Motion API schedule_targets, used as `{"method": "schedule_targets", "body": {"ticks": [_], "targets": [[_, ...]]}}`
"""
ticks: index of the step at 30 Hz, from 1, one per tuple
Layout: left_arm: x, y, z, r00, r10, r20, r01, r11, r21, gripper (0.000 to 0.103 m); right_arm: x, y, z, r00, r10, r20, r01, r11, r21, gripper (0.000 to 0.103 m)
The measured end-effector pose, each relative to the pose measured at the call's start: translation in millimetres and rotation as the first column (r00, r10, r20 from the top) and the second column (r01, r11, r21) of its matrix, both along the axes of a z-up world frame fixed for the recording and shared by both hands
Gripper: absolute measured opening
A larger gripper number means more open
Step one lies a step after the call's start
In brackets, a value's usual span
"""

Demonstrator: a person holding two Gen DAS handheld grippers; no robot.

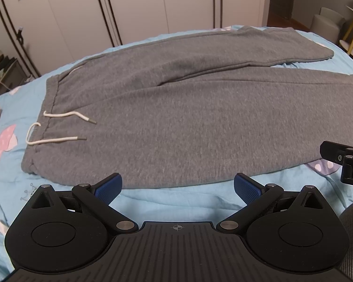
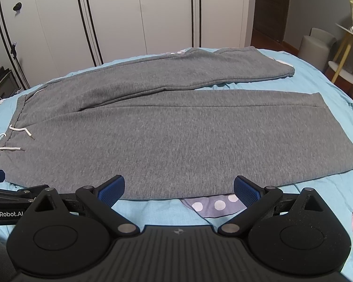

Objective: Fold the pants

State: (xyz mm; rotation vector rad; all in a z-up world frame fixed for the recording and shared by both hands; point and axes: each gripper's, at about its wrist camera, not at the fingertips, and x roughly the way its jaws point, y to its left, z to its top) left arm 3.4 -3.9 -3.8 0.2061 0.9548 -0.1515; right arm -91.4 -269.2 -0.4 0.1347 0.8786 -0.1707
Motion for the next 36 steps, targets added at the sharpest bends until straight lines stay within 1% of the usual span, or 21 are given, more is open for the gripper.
{"method": "schedule_targets", "body": {"ticks": [36], "targets": [[5.2,1.3,-3.5,1.0,-0.003,-0.01,0.003,1.0,-0.004,0.103,-1.3,-3.0,-2.1,1.0,-0.024,0.001,0.024,1.0,0.018,0.099]]}}
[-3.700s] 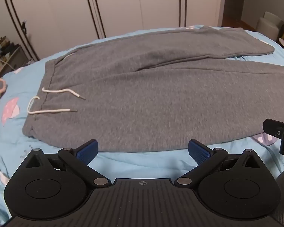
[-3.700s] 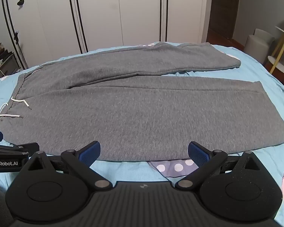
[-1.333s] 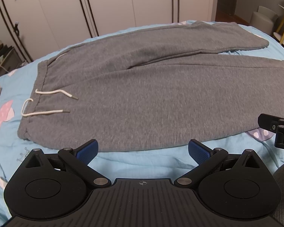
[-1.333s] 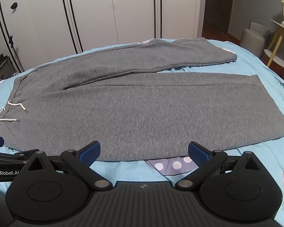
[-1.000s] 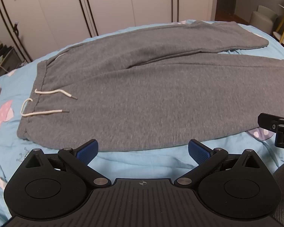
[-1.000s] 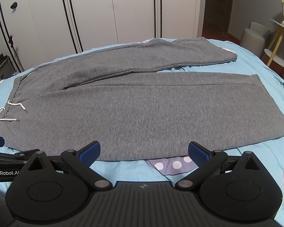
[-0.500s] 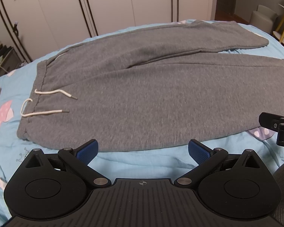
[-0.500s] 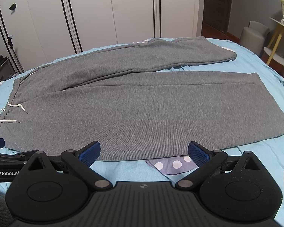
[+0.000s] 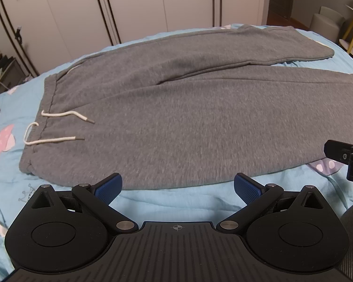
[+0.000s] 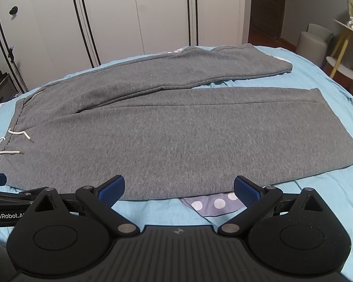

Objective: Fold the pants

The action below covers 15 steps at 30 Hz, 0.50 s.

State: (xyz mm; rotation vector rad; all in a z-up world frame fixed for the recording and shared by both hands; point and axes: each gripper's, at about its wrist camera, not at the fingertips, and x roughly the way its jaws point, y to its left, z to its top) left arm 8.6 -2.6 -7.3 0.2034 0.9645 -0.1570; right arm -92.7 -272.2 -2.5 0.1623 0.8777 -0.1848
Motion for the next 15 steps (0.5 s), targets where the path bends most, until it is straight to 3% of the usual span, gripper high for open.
{"method": "schedule_targets", "body": {"ticks": [15], "targets": [[14.7,-5.2,-7.4,1.0,0.008,-0.002,-0.008,1.0,0.016,0.103,3.4,-8.8,-3.9,0.999,-0.031,-0.006,0.032,0.998,0.049,0.099]]}}
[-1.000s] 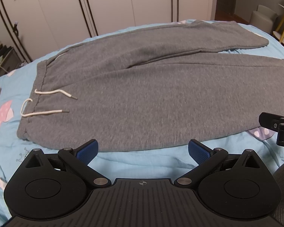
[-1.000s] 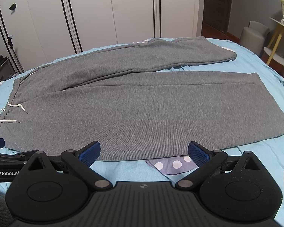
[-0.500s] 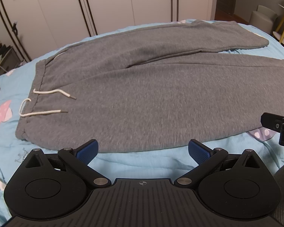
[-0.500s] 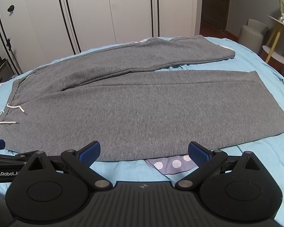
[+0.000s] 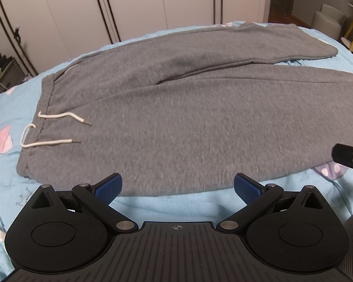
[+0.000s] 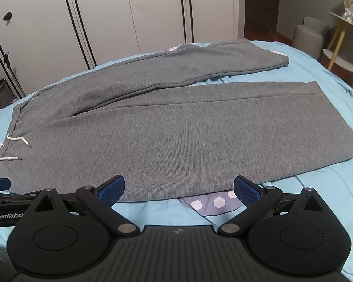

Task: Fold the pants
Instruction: 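Grasp the sweatpants leg hem with the right gripper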

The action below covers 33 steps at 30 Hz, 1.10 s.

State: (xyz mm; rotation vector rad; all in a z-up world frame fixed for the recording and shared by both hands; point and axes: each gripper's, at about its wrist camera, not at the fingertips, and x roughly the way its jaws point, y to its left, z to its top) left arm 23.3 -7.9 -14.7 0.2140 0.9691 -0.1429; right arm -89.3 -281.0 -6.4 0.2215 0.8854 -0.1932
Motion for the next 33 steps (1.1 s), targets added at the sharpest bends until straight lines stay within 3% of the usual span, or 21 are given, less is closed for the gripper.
{"method": "schedule_targets", "body": {"ticks": [4,8,13,17,21,23,28,33], "targets": [[13.6,-1.1,2.8,0.998,0.039,0.044,-0.039,0.999,0.02,0.103,-3.5,-12.9,2.1,0.998,-0.031,0.059,0.026,0.997,0.073,0.099],[46.5,1.8,3.1,0.992,0.112,0.066,-0.112,0.994,0.007,0.103,-7.0,-36.7,12.5,0.971,-0.1,0.217,0.075,0.99,0.12,0.099],[102.6,11.8,-9.4,0.969,0.244,0.038,-0.243,0.97,-0.028,0.103,34.5,-66.7,4.8,0.985,-0.094,0.142,0.085,0.994,0.069,0.099],[135.7,28.4,-26.1,0.919,0.37,0.133,-0.376,0.927,0.018,0.103,78.9,-95.3,-10.8,0.989,-0.138,0.046,0.136,0.989,0.049,0.099],[158.4,55.1,-57.6,0.816,0.511,0.269,-0.56,0.815,0.15,0.103,139.3,-126.7,-11.5,0.985,-0.172,0.031,0.172,0.985,0.004,0.099],[168.8,64.9,-65.6,0.789,0.55,0.274,-0.6,0.785,0.151,0.103,179.4,-145.7,-8.7,0.978,-0.206,0.033,0.207,0.978,-0.003,0.099],[179.6,83.4,-70.3,0.736,0.599,0.315,-0.632,0.775,0.005,0.103,302.6,-189.5,-7.7,0.957,-0.288,0.045,0.287,0.958,0.027,0.099],[186.0,80.7,-82.6,0.731,0.58,0.359,-0.62,0.785,-0.007,0.103,419.7,-215.9,-31.5,0.938,-0.346,0.001,0.346,0.937,-0.044,0.09]]}}
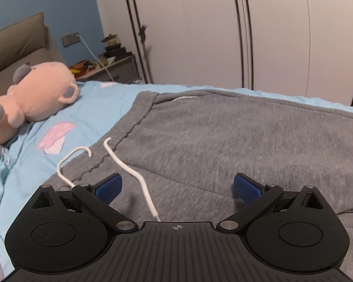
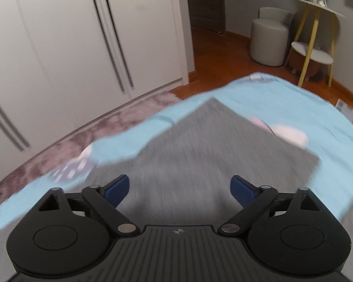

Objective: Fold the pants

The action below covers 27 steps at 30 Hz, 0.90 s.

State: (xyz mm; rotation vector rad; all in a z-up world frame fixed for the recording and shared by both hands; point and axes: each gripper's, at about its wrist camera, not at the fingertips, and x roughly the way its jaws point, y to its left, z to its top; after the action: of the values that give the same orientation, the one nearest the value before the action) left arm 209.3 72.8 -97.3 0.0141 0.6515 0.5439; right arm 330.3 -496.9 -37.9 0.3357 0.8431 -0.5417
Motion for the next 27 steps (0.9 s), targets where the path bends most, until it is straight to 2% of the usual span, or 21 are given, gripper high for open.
{"method": "schedule_targets", "body": {"ticks": [1,4,6,7,11,13,15,16,17,18,19,22,27], "targets": [[1.8,2.2,-3.1,1.0,0.006,-0.004,-0.006,1.0,-0.01,0.103,20.1,-4.7,-6.9,1.0,-0.013,-0.015,0.013,1.0,-0.008,0.086],[9.0,11.6,-15.1,0.999,0.032,-0.026,-0.033,0.997,-0.067,0.103,64.8,-19.7,-27.1,0.996,-0.072,-0.048,0.072,0.997,0.007,0.085],[14.1,16.9,-24.2,0.998,0.039,-0.057,-0.045,0.994,-0.098,0.103,79.8,-27.1,-38.3,0.991,-0.126,-0.044,0.127,0.992,0.022,0.085],[13.2,18.8,-26.5,0.998,0.042,-0.044,-0.047,0.993,-0.109,0.103,86.4,-33.3,-44.1,0.987,-0.154,-0.052,0.156,0.987,0.025,0.085],[9.3,16.2,-29.6,0.999,0.043,-0.01,-0.044,0.995,-0.092,0.103,112.2,-38.7,-70.6,0.965,-0.214,-0.152,0.207,0.976,-0.064,0.085],[9.0,15.1,-31.5,0.999,0.039,0.0,-0.039,0.996,-0.079,0.103,112.5,-39.7,-83.6,0.954,-0.232,-0.19,0.219,0.972,-0.085,0.082],[9.5,16.1,-32.1,0.999,0.039,0.004,-0.039,0.995,-0.089,0.103,104.2,-38.5,-85.1,0.964,-0.228,-0.139,0.214,0.971,-0.105,0.072],[9.9,17.4,-32.3,0.999,0.041,0.005,-0.04,0.994,-0.101,0.103,100.6,-38.3,-83.6,0.966,-0.223,-0.131,0.209,0.971,-0.114,0.052],[9.7,19.0,-32.2,0.999,0.044,0.008,-0.042,0.993,-0.112,0.103,95.7,-39.8,-79.1,0.97,-0.213,-0.117,0.2,0.974,-0.11,0.022],[9.8,19.6,-32.0,0.999,0.049,0.009,-0.047,0.991,-0.123,0.103,91.8,-43.4,-74.9,0.973,-0.206,-0.106,0.197,0.977,-0.086,0.01],[9.5,20.0,-32.0,0.998,0.054,0.01,-0.053,0.99,-0.132,0.103,85.0,-48.5,-70.2,0.974,-0.21,-0.09,0.206,0.977,-0.048,0.007],[9.2,21.0,-32.1,0.998,0.055,0.014,-0.053,0.989,-0.14,0.103,61.6,-60.7,-62.1,0.98,-0.2,-0.014,0.2,0.978,0.061,0.007],[10.3,23.7,-30.6,1.0,0.031,0.008,-0.029,0.989,-0.145,0.103,13.7,-58.0,-28.6,0.977,-0.185,0.101,0.175,0.979,0.103,0.006]]}}
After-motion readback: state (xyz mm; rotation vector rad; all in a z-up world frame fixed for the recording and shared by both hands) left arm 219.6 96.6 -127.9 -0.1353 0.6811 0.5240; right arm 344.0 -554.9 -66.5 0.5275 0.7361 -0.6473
